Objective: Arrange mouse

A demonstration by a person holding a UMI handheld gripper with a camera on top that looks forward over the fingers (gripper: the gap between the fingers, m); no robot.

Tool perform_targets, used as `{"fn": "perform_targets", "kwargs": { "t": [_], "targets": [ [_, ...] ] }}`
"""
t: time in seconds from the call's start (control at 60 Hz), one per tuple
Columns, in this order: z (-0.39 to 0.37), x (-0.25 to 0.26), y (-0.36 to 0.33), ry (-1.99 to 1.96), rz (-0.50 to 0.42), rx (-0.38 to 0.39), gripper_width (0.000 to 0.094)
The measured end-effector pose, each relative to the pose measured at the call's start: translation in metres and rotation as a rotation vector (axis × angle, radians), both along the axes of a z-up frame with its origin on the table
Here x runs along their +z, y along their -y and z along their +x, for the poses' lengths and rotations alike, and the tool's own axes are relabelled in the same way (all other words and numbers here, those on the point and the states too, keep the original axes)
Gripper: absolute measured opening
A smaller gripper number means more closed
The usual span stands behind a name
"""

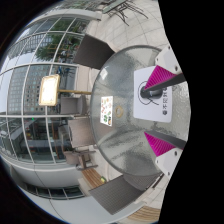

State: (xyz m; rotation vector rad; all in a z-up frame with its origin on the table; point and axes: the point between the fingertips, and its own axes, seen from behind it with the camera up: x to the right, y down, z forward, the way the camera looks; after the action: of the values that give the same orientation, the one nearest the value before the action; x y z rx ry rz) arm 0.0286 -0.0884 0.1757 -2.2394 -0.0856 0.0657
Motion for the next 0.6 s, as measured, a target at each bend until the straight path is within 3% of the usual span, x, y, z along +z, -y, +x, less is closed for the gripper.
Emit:
{"fn": "perform_targets", "kwargs": {
  "t": [0.283, 0.6],
  "targets": [
    [-0.032, 0.041, 0.062, -0.029, 0.074, -0.036, 0.0797],
    [-0.047, 0.039, 0.107, 0.017, 0.078, -0.017, 0.0797]
  ]
}}
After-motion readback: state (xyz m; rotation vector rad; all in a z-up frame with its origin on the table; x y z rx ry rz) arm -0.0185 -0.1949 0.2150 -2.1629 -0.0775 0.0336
